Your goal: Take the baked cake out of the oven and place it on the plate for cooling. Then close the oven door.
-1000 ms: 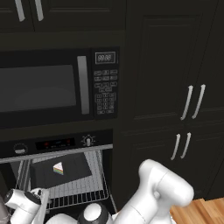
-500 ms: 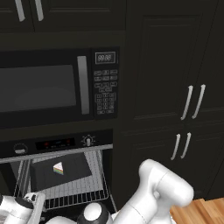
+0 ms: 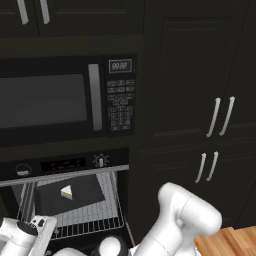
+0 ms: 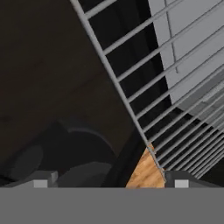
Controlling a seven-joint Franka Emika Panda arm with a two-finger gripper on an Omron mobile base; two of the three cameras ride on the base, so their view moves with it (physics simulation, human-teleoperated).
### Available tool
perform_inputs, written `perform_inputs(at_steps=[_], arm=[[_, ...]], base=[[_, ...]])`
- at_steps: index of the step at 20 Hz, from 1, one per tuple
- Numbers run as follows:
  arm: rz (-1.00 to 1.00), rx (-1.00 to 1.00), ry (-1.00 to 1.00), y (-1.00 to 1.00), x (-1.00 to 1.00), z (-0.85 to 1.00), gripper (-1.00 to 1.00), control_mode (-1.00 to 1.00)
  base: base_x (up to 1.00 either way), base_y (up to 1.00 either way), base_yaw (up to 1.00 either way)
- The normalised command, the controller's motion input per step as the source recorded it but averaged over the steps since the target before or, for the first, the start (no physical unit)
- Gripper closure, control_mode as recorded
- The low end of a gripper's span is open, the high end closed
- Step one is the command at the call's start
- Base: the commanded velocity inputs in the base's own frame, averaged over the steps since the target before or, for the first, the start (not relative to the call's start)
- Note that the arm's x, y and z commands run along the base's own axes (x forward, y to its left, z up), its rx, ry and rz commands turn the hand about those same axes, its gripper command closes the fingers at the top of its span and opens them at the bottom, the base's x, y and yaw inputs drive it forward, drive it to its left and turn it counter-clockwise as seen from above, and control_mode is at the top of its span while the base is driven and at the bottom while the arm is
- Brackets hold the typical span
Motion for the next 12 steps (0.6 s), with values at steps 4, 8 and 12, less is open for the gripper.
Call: perform_inputs(at_steps=[4,8,12], arm=[[-0.16,0.01,-0.11,-0.34,0.00,0.37,-1.00,-1.00],[-0.05,0.07,-0.25,-0.38,-0.04,0.37,-1.00,-1.00],[-0.01,0.11,-0.25,-0.40,0.00,0.36,-1.00,-1.00]], base=[[0.00,0.00,0.00],[0.00,0.00,0.00],[0.00,0.00,0.00]])
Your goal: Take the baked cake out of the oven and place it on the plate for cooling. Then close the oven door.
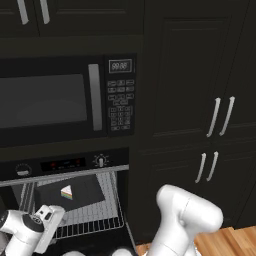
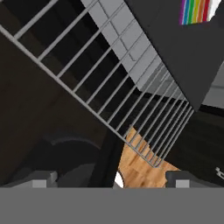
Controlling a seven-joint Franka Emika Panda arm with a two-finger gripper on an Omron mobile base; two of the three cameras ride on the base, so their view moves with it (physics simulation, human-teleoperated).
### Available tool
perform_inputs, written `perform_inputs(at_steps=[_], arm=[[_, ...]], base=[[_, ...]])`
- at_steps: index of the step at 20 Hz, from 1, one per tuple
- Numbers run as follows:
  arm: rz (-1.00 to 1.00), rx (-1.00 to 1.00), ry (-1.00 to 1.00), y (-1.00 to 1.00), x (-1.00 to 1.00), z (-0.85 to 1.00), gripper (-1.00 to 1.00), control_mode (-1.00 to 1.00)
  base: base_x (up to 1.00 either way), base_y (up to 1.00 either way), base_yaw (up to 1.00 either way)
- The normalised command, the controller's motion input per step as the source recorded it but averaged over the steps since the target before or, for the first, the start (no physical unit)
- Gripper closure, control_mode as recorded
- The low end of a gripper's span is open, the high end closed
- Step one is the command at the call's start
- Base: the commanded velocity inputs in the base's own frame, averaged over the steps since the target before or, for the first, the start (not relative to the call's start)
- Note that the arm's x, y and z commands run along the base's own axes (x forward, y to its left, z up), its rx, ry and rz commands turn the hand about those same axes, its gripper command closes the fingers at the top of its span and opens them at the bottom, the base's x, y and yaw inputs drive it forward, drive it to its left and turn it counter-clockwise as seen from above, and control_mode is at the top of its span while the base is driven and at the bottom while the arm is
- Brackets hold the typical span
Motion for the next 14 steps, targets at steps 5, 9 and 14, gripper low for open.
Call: perform_inputs(at_steps=[5,9,14], arm=[[0.00,0.12,-0.23,-0.45,0.00,0.28,-1.00,-1.00],[0.00,0.18,-0.06,-0.46,0.01,0.33,-1.00,-1.00],[0.00,0.20,-0.01,-0.41,0.01,0.37,-1.00,-1.00]], base=[[0.00,0.00,0.00],[0.00,0.00,0.00],[0.00,0.00,0.00]])
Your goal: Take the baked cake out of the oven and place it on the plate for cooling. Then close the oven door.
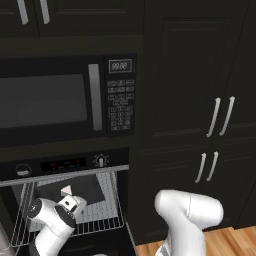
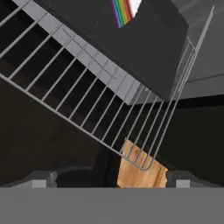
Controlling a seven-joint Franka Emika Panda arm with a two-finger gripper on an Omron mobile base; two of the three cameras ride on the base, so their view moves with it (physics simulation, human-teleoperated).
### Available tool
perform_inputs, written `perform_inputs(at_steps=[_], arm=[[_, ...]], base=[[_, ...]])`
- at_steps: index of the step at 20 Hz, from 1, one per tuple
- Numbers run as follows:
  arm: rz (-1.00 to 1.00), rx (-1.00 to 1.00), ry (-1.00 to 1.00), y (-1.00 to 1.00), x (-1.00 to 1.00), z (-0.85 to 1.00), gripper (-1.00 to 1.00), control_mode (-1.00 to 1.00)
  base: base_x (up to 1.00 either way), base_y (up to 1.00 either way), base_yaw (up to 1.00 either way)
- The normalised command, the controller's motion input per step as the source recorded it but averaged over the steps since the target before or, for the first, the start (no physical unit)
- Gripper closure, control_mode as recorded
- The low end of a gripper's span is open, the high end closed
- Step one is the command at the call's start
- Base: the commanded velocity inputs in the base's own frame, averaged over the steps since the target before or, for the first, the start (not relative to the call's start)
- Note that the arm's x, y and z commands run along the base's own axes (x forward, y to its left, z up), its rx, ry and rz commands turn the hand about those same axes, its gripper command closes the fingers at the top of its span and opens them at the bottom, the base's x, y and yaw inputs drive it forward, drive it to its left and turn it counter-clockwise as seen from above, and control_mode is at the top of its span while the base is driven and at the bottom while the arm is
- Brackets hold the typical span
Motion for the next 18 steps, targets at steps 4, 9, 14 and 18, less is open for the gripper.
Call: perform_inputs(at_steps=[4,9,14,18], arm=[[0.00,0.19,0.00,-0.16,0.00,0.41,-1.00,-1.00],[0.05,0.13,-0.04,-0.07,-0.12,0.32,-1.00,-1.00],[0.06,0.08,-0.12,-0.01,-0.23,0.17,-1.00,-1.00],[0.00,0.07,-0.22,-0.08,-0.18,0.02,-1.00,-1.00]], base=[[0.00,0.00,0.00],[0.00,0.00,0.00],[0.00,0.00,0.00],[0.00,0.00,0.00]])
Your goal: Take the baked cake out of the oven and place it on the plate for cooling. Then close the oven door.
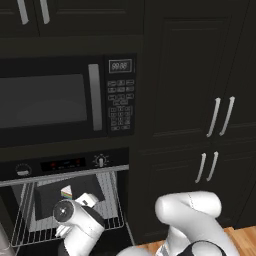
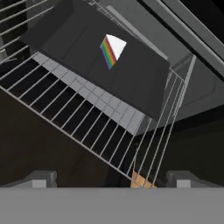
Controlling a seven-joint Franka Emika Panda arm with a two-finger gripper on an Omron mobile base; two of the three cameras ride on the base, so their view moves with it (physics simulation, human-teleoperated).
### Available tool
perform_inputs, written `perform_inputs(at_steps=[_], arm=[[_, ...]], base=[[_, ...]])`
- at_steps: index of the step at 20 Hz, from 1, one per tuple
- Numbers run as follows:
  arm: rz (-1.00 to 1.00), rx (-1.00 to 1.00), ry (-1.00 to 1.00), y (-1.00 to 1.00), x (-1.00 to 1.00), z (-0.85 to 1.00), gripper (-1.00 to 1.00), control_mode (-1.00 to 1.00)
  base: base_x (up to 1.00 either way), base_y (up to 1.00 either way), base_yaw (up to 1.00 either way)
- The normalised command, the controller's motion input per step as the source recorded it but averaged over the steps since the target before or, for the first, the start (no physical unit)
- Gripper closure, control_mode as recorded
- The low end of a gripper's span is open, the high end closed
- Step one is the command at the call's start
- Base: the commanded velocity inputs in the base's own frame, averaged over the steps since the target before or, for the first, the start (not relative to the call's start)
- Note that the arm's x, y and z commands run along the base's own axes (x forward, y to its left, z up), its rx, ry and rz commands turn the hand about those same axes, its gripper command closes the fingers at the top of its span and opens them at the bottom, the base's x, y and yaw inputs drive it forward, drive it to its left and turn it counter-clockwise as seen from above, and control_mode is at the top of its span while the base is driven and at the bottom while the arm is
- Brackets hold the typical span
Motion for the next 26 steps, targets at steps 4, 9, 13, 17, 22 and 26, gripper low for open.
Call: perform_inputs(at_steps=[4,9,13,17,22,26], arm=[[-0.05,0.12,-0.14,-0.11,-0.03,0.12,-1.00,-1.00],[-0.11,0.14,-0.02,-0.03,0.02,0.21,-1.00,-1.00],[-0.08,0.12,-0.06,0.00,0.07,0.17,-1.00,-1.00],[-0.09,0.04,-0.05,0.00,0.13,0.16,-1.00,-1.00],[-0.08,0.00,-0.01,-0.11,0.24,0.13,-1.00,-1.00],[-0.02,0.01,0.00,-0.02,0.17,0.09,-1.00,-1.00]], base=[[0.00,0.00,0.00],[0.00,0.00,0.00],[0.00,0.00,0.00],[0.00,0.00,0.00],[0.00,0.00,0.00],[0.00,0.00,0.00]])
